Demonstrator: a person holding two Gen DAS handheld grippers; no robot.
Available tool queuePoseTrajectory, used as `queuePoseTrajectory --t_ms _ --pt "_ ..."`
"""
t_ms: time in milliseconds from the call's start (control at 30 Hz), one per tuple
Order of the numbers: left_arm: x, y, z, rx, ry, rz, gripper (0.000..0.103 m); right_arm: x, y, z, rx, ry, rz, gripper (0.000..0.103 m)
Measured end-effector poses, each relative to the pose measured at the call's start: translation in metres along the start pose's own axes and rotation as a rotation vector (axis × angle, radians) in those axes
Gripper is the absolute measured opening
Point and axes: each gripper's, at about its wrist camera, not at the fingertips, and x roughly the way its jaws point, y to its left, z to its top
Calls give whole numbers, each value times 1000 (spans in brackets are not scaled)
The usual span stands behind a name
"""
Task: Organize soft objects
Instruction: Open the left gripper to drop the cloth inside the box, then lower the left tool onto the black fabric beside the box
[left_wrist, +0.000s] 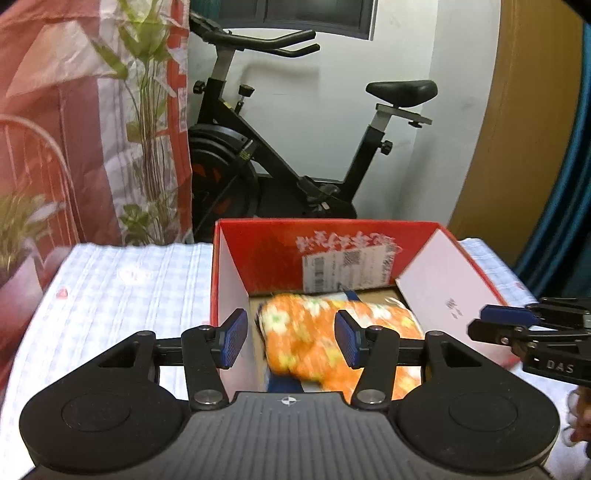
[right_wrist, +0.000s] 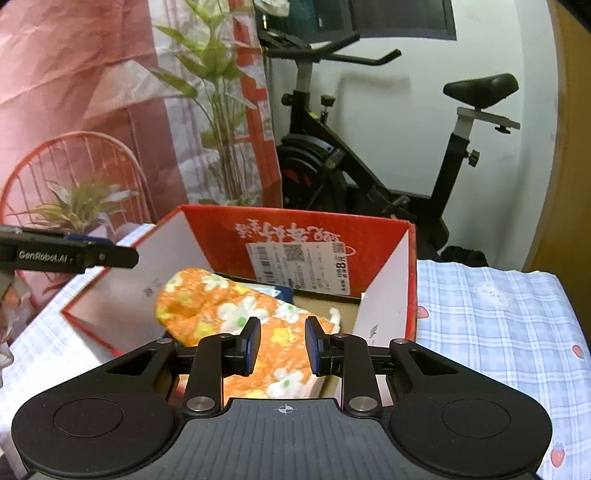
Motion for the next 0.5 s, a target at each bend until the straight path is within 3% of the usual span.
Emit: queuePoseTrajectory --t_ms 100,267,300,367,500 --pt "-21 -2 -13 -6 3 -17 55 -16 7 -4 -2 -14 12 31" --pt "-54 -7 -35 3 8 -37 55 -48 25 -15 -27 -76 -18 70" --pt "-61 -8 -41 0 13 -46 55 -53 28 -18 -31 -88 -29 74" --pt "-71 -11 -55 -7 26 -54 55 -66 32 -25 -29 -111 -28 93" --pt "-80 -20 -94 -35 111 -77 55 -87 37 -40 -35 -135 -18 103"
